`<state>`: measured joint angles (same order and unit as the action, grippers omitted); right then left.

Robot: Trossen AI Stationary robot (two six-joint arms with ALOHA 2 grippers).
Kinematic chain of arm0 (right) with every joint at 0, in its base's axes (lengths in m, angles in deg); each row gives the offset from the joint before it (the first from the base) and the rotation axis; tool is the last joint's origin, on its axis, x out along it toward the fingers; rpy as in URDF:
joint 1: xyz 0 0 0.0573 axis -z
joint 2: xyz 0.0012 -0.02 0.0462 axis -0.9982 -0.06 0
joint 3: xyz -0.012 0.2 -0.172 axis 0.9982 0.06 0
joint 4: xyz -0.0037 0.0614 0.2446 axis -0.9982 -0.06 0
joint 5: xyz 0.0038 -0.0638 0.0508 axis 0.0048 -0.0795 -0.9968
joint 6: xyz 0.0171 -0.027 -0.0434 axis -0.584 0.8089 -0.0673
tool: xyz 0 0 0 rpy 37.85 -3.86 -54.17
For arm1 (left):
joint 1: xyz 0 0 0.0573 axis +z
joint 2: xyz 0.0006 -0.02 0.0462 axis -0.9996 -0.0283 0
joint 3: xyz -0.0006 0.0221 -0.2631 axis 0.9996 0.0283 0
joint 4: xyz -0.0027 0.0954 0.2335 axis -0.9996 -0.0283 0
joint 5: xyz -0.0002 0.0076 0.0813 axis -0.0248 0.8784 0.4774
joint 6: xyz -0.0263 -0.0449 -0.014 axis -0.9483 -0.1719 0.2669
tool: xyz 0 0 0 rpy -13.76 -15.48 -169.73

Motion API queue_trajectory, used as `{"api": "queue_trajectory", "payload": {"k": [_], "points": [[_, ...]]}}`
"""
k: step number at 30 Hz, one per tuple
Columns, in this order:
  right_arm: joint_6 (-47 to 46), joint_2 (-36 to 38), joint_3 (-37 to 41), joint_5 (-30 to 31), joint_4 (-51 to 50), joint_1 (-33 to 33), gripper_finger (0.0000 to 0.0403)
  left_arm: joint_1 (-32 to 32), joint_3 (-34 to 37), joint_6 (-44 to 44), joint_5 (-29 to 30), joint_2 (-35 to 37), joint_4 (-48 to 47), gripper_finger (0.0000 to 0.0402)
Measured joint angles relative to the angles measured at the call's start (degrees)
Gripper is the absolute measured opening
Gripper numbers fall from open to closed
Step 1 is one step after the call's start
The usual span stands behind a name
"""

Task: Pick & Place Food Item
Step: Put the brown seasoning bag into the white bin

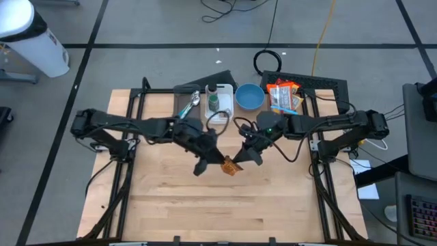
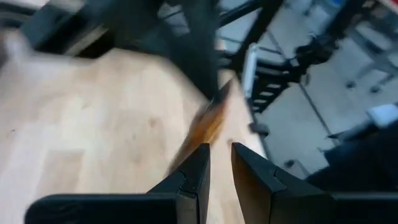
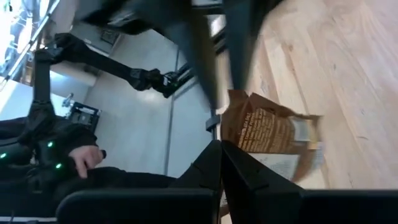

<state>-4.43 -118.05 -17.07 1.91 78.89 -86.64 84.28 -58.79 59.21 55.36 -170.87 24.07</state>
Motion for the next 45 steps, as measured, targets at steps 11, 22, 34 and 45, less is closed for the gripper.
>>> {"api": "queue_trajectory", "payload": {"k": [11, 22, 34, 45], "points": [[0.0, -0.04, 0.04, -0.1, -0.89, -0.07, 0.0, 0.71, -7.46, 8.07, 0.52, -4.03, -7.82, 0.0072], [0.2, -0.04, 0.04, -1.58, -1.08, -0.09, 0.0, 1.6, -7.33, 10.15, 0.36, -3.42, -10.09, 0.0072], [0.51, -0.04, 0.04, -2.91, -1.0, -0.02, 0.0, 1.62, -7.33, 11.55, -0.1, -3.9, -6.59, 0.0072], [0.64, -0.04, 0.07, -2.91, -0.02, -0.02, 0.0, 1.62, -7.31, 11.28, -1.19, -3.9, -3.44, 0.0072]]}}
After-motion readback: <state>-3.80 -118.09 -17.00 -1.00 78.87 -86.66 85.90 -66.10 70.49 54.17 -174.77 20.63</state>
